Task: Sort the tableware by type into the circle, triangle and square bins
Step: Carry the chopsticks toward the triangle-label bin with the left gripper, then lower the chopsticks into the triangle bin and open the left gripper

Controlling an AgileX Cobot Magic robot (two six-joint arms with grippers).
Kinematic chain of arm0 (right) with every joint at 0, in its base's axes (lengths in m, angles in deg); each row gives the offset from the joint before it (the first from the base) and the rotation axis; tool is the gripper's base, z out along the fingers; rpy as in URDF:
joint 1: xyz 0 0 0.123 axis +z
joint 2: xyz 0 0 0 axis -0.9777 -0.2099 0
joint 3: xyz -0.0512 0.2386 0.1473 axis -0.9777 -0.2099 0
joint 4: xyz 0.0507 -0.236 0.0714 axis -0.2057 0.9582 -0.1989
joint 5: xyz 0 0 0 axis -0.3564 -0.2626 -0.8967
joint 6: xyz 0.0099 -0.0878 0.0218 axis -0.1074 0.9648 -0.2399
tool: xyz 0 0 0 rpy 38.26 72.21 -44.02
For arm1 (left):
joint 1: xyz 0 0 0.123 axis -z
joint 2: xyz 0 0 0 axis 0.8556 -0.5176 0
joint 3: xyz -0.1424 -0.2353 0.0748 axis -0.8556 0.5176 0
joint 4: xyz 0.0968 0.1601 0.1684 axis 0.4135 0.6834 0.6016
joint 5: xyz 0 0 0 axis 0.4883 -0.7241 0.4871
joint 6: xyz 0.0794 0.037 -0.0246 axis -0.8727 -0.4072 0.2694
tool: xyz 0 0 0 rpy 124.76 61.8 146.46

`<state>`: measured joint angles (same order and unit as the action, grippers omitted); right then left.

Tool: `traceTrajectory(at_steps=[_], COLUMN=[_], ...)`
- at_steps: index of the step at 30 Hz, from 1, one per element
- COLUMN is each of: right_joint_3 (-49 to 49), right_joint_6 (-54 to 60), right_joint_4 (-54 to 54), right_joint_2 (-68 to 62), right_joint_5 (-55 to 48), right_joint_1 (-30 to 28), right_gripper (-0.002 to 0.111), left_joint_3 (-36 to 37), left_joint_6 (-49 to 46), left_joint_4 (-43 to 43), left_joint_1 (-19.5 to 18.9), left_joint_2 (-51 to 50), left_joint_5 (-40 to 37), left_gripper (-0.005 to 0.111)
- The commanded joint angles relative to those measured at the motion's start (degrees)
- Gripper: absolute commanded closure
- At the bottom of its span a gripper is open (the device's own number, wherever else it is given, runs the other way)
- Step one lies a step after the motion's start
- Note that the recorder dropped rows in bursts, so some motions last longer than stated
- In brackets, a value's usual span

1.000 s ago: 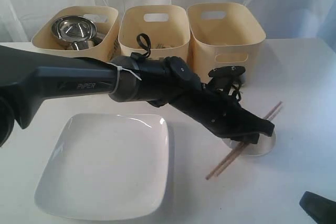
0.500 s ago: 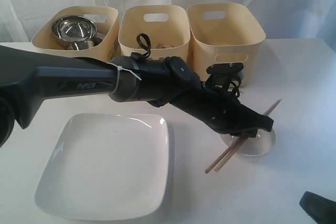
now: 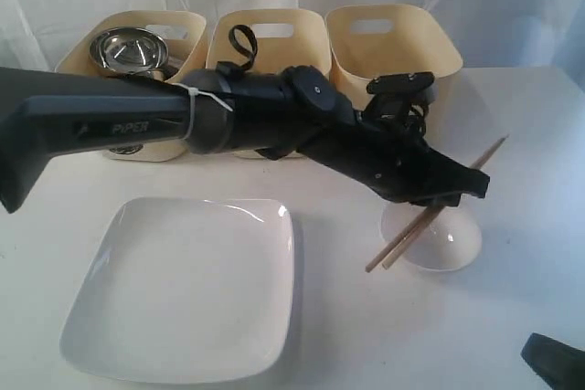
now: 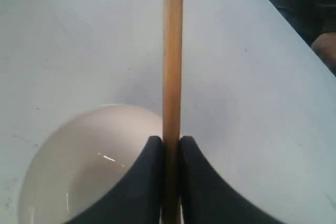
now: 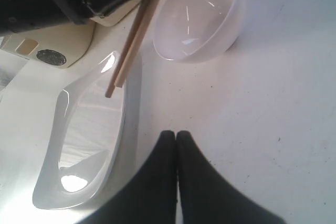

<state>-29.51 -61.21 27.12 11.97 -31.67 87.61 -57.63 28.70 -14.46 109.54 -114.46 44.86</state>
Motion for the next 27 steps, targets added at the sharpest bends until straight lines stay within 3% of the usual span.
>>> traceTrajectory(at_steps=[1,14,27], right_joint_3=[-0.3,-0.3,-0.3], right_joint_6=[0.0,0.0,0.0], right_joint_4=[0.2,0.2,0.2], right_joint_2=[0.4,0.4,0.4], right_joint_5=[0.3,0.3,0.3], right_joint_1=[0.2,0.2,0.2], right_gripper=[0.108,0.108,0.108], left_joint_3=[-0.4,-0.4,-0.4], left_joint_6=[-0.3,-0.3,-0.5], left_joint_4=[1.6,14.1,18.7], left_joint_1=[-0.9,-4.5,-10.7], left_joint_2=[2.6,6.3,6.3], left_joint_5=[1.4,13.6,28.6], left_gripper=[0.107,0.107,0.107])
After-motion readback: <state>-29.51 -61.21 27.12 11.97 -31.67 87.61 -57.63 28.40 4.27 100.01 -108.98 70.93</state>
